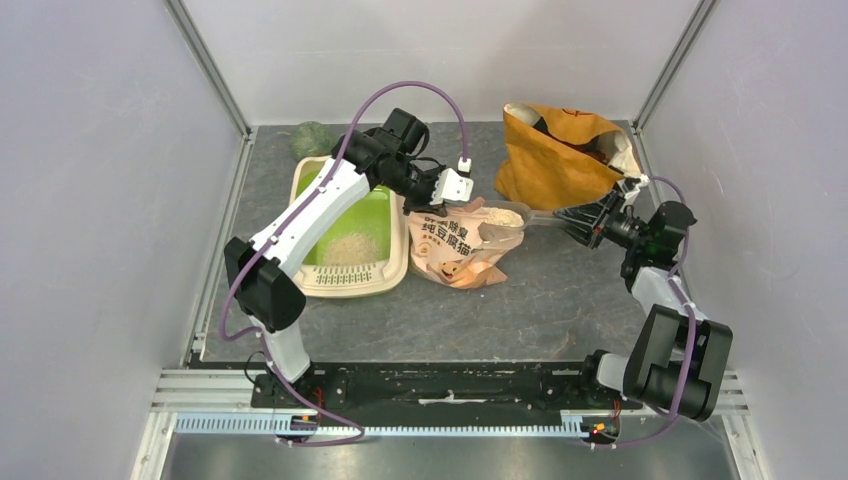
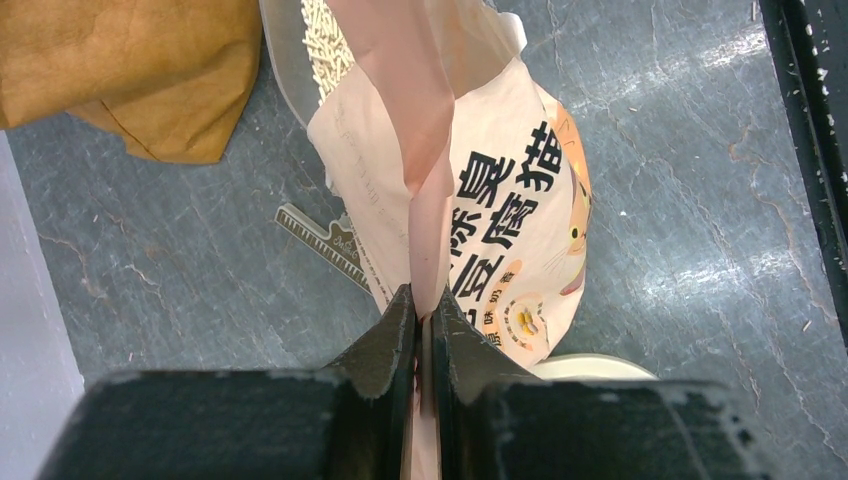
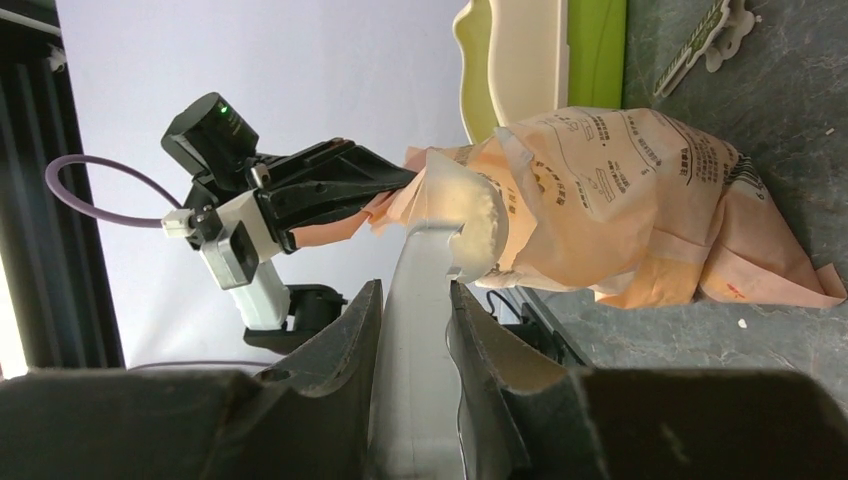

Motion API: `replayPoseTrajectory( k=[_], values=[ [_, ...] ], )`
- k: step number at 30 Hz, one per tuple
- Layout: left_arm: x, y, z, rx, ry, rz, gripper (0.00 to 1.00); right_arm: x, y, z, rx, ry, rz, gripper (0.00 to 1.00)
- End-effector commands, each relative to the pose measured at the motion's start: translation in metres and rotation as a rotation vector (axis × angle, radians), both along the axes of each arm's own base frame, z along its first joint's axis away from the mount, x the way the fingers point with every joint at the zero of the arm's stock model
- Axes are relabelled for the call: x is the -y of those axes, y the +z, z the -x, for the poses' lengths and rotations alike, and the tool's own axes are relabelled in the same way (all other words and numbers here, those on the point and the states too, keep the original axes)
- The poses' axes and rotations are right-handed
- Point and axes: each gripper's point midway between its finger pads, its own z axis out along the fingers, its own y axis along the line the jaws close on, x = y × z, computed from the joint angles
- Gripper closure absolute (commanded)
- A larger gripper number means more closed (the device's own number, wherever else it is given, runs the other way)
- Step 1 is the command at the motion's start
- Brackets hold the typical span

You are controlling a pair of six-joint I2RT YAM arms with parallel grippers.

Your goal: Fill the litter box with clean litter

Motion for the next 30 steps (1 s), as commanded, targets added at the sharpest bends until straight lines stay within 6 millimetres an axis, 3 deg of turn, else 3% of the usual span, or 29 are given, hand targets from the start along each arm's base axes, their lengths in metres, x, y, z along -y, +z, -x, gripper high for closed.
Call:
replayPoseTrajectory(
  k=[1,9,15,25,28,30],
  values=[
    [-0.007,0.015,0.011,-0.005,0.019,0.008,0.98,0.006,0.009,0.008,0.011,0.024,-0.024,1.00],
    [-0.007,0.015,0.009,0.004,0.018,0.007,0.98,0.025,0.004,0.020,0.006,0.021,-0.028,1.00],
    [-0.006,0.015,0.008,0.004,0.018,0.006,0.98,0.040,0.013,0.026,0.021,0.005,-0.021,1.00],
    [-0.009,0.017,0.006,0.019,0.030,-0.004,0.98,0.039,0.072,0.031,0.073,-0.012,0.005,1.00],
    [-0.010,0.020,0.004,0.032,0.048,0.000,0.90,0.041,0.086,0.027,0.075,-0.033,0.000,1.00],
    [-0.011,0.024,0.003,0.046,0.056,0.007,0.79,0.043,0.096,0.023,0.076,-0.050,-0.011,1.00]
  ],
)
